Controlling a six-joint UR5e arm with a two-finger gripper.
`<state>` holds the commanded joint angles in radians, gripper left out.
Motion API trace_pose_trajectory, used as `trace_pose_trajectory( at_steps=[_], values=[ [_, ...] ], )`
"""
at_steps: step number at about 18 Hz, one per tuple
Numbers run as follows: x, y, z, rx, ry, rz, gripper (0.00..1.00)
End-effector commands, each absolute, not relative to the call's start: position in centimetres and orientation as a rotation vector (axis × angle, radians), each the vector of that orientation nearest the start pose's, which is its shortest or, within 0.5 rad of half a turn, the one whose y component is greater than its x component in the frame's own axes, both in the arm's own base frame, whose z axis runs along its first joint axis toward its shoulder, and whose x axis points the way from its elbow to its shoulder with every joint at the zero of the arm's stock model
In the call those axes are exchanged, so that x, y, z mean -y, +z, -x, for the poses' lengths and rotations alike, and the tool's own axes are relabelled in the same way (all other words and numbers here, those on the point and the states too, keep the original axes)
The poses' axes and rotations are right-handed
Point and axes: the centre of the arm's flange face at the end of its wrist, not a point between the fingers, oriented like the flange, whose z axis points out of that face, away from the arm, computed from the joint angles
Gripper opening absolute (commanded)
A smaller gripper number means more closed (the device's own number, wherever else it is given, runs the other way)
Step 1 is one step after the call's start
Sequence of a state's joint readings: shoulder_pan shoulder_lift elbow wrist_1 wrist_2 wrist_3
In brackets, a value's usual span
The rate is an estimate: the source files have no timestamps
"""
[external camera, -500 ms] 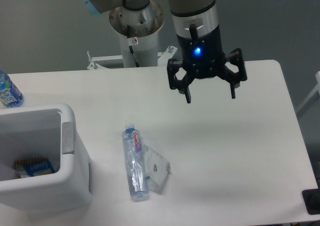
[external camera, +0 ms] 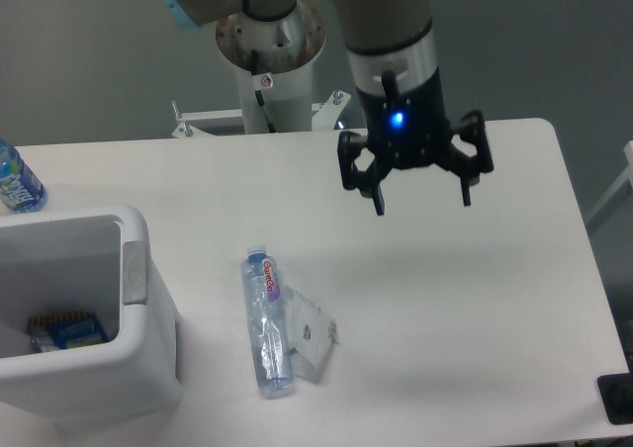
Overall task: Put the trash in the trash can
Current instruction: 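Move the gripper down toward the clear plastic wrapper beside the bottle, then lower the gripper onto the clear wrapper and close on it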
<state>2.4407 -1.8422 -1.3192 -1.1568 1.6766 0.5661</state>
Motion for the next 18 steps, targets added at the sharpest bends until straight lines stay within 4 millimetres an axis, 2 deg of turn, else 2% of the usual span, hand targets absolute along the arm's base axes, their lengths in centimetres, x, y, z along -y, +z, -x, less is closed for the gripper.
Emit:
trace_pose_trajectory(
  at_steps=[3,5,8,10,13,14,16,18],
  values=[
    [-52.4,48.9,40.5,0.542,0.476,2.788,1.00],
    [-53.9,46.5,40.7,0.653,0.457,2.760,1.00],
    [-55.7,42.8,40.4,0.686,0.408,2.798,1.00],
    [-56.5,40.0,38.7,0.655,0.368,2.849,1.00],
    [-57.0,37.4,37.8,0.635,0.303,2.890,1.00],
    [-57.6,36.7,36.8,0.612,0.273,2.899,1.00],
    [-57.8,33.7,36.2,0.604,0.225,2.945,1.00],
    [-57.9,32.0,35.6,0.599,0.186,2.969,1.00]
  ],
)
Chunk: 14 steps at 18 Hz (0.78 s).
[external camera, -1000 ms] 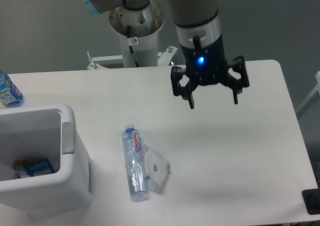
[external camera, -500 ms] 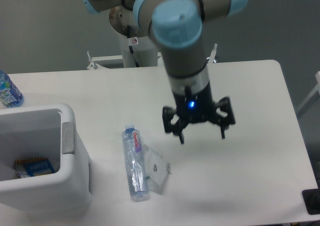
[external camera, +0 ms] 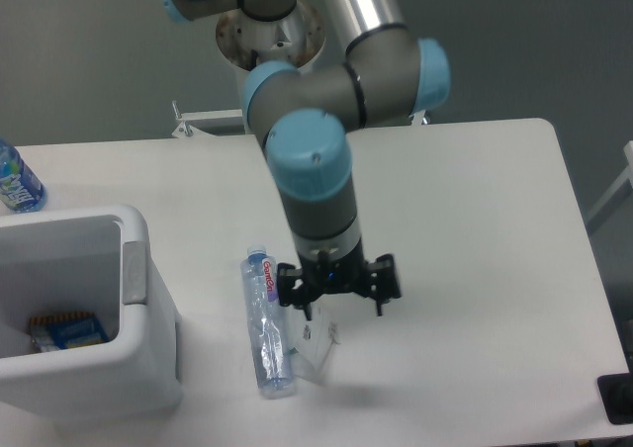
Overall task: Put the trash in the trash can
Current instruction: 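Lower the gripper onto the clear wrapper and close on it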
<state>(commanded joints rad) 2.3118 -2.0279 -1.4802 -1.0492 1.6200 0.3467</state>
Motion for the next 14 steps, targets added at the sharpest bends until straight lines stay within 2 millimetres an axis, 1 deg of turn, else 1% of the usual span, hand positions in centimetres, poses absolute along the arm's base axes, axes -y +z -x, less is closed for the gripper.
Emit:
trace_pose_trajectory(
  at_steps=[1,3,6,10,14],
  values=[
    [-58.1,31.6,35.2,0.592,0.159,2.970,1.00],
    [-58.1,29.7,34.8,0.599,0.113,2.992,1.00],
    [-58.6,28.3,34.4,0.589,0.093,3.014,1.00],
    [-59.0,26.1,34.5,0.592,0.062,3.036,1.00],
    [-59.7,24.2,35.3,0.623,0.103,3.005,1.00]
  ],
)
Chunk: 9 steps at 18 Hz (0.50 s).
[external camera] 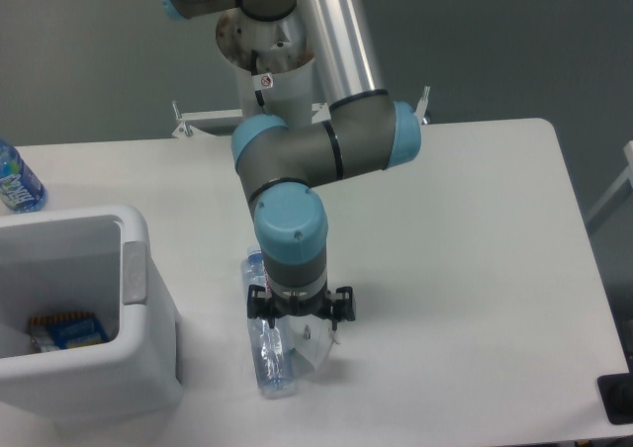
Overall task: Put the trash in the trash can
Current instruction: 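Lower the gripper onto the clear wrapper and close on it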
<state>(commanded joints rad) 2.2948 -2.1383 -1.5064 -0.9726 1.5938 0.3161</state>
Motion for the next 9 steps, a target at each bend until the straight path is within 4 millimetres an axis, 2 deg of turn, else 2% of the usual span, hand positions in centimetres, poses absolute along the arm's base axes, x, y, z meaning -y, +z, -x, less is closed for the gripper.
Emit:
trace_pose_trajectory(
  at_steps=[1,4,6,7,8,9],
  values=[
    [-59.66,23.92,35.37,0.634,0.111,3.009,0.93],
    [-59.55,23.62,35.52,0.644,0.147,3.023,0.59],
    [-59.59,23.80,35.46,0.644,0.168,3.027,0.31],
    [-59.66,23.90,35.34,0.641,0.165,3.024,0.13],
    [-59.68,24.02,35.16,0.638,0.158,3.023,0.04],
    [-59.67,24.12,35.15,0.635,0.160,3.022,0.02]
  ],
)
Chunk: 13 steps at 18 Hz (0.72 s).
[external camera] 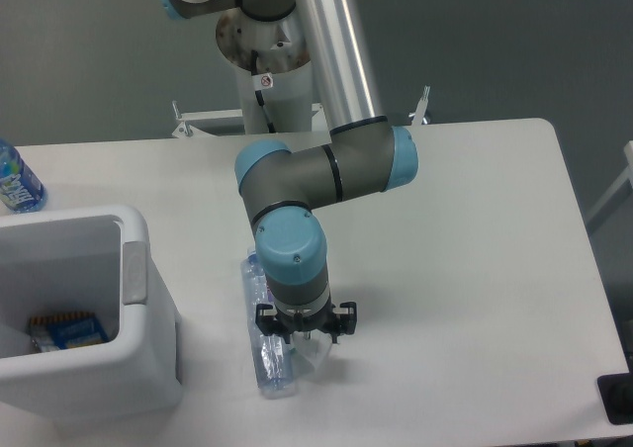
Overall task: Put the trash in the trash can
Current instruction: 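Lower the gripper onto the clear wrapper and close on it, then lift the wrapper and carry it over the white bin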
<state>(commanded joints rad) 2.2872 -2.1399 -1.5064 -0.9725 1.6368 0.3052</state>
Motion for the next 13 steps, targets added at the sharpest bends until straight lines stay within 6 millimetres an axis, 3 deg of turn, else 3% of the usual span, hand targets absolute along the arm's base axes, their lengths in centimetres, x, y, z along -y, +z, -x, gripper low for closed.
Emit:
trace_pose_trajectory(
  at_steps=[6,9,11,13],
  values=[
    [-59.6,24.4,35.3,0.631,0.171,3.022,0.00],
    [-59.3,26.0,35.3,0.620,0.177,3.002,0.00],
    [-58.9,27.7,35.6,0.623,0.206,2.973,0.00],
    [-58.4,33.4,36.4,0.627,0.272,2.882,0.00]
  ],
)
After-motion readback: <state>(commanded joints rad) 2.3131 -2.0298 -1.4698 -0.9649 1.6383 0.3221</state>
